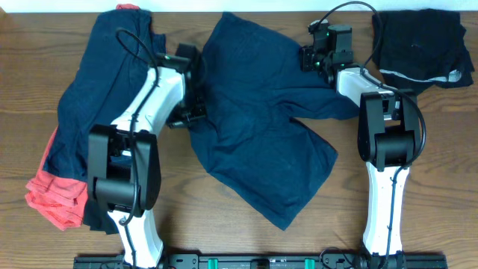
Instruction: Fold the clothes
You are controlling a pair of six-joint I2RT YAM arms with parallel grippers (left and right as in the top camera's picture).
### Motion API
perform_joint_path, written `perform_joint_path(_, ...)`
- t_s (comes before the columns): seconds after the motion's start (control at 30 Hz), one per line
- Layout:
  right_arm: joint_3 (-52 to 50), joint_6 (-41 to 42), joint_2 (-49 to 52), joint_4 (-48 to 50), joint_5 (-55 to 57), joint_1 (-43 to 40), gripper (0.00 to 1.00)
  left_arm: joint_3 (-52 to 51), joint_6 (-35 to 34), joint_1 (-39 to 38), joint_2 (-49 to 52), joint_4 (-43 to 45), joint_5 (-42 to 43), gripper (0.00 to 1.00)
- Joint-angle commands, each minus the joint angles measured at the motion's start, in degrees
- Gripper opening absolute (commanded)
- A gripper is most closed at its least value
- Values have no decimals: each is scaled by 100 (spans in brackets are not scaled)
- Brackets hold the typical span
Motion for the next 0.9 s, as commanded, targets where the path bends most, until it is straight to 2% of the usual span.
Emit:
perform_joint_path(0.0,234,70,251,-144,118,-122,9,-299,-328,-166,-33,199,-26,6)
perform_joint_path(0.1,551,70,245,-516,-59,-146,12,-439,-326,-260,-33,310,-28,6)
perform_joint_path(0.13,673,70,232,-706,-131,-149,20,-448,-326,-271,-33,310,-28,6)
perform_joint_path(0.17,809,70,221,-922,-201,-151,38,-448,-323,-271,-33,310,-28,6)
perform_joint_path(0.23,1110,72,155,-1438,-323,-160,89,-448,-321,-264,-33,330,-50,6)
perform_joint_path(0.27,1259,72,109,-1714,-350,-166,99,-448,-319,-254,-33,343,-55,6)
perform_joint_path(0.3,1436,70,28,-2083,-348,-168,99,-448,-275,-245,-33,365,-52,14)
perform_joint_path(0.37,1753,70,-140,-2771,-350,-188,99,-448,-184,-247,-33,378,-55,42)
perform_joint_path(0.47,2133,2,-474,-3729,-350,-203,99,-448,-68,-245,-33,374,-76,78)
perform_joint_path(0.53,2262,-76,-778,-4293,-352,-203,99,-448,2,-229,-33,374,-175,92)
perform_joint_path(0.6,2275,-79,-1121,-4819,-376,-201,99,-448,2,-208,-33,341,-450,100)
perform_joint_path(0.87,2275,-79,-1934,-7044,-365,-83,99,-389,0,136,-197,26,-669,98)
